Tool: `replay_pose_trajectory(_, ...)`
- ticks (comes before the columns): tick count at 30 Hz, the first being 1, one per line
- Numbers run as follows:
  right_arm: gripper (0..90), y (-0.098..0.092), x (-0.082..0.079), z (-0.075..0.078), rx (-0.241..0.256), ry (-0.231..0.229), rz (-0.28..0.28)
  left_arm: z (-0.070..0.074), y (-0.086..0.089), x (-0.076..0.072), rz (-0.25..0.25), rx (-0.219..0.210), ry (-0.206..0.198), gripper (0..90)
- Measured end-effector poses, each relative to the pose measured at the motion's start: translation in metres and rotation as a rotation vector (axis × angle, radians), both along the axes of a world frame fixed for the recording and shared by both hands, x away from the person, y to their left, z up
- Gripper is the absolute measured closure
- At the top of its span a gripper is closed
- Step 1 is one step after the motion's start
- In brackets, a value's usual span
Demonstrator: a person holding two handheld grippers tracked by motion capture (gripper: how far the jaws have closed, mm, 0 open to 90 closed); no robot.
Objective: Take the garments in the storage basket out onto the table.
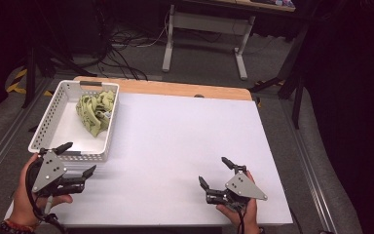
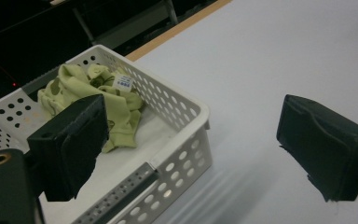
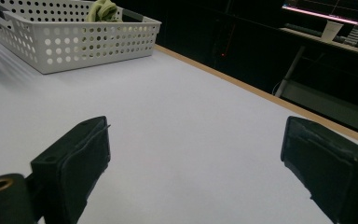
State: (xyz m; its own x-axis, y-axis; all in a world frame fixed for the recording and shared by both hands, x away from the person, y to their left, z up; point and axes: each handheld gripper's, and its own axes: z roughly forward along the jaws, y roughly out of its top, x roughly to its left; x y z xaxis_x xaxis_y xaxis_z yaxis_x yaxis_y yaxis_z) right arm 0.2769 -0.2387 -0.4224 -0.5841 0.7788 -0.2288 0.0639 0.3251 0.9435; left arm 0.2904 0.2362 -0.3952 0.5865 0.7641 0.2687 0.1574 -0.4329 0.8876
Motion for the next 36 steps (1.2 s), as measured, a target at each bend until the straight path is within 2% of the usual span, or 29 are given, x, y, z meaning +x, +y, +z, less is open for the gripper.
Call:
replay_pose_trajectory(5, 9.2, 0.001, 0.000, -0.001, -0.006, 0.000, 0.004, 0.009, -0.001, 0.009, 0.007, 0.014, 0.015, 7.9)
replay_pose_trajectory(7, 9.2, 0.001, 0.000, -0.001, -0.007, 0.000, 0.003, 0.013, -0.003, 0.015, 0.007, 0.041, 0.030, 7.5)
replay_pose_trajectory(11, 9.1, 0.001, 0.000, -0.001, -0.008, -0.003, 0.002, 0.018, -0.006, 0.026, 0.004, 0.059, 0.026, 8.0)
replay_pose_trajectory(16, 9.2, 0.001, -0.001, 0.000, -0.009, -0.006, 0.004, 0.025, -0.006, 0.040, -0.009, 0.051, 0.032, 6.9)
replay_pose_trajectory(20, 9.2, 0.000, -0.002, 0.000, -0.008, -0.014, 0.002, 0.034, -0.005, 0.047, -0.022, 0.044, 0.015, 7.0)
replay_pose_trajectory(22, 9.3, 0.000, -0.002, 0.000, -0.006, -0.011, 0.004, 0.037, -0.005, 0.052, -0.026, 0.027, 0.011, 7.0)
replay_pose_trajectory(24, 9.3, 0.000, -0.002, 0.000, -0.009, -0.007, 0.006, 0.040, -0.007, 0.059, -0.021, 0.032, 0.013, 8.4)
replay_pose_trajectory(28, 9.3, 0.002, -0.002, -0.001, -0.022, -0.007, 0.015, 0.040, -0.011, 0.079, 0.000, 0.073, 0.046, 8.5)
replay_pose_trajectory(30, 9.3, 0.003, -0.002, -0.001, -0.024, -0.005, 0.018, 0.038, -0.010, 0.092, 0.008, 0.070, 0.077, 8.6)
replay_pose_trajectory(33, 9.3, 0.002, -0.001, -0.002, -0.023, -0.002, 0.018, 0.035, -0.008, 0.112, 0.040, 0.104, 0.118, 8.8)
replay_pose_trajectory(36, 9.3, 0.002, -0.001, -0.003, -0.026, 0.002, 0.019, 0.032, -0.006, 0.133, 0.059, 0.123, 0.178, 7.4)
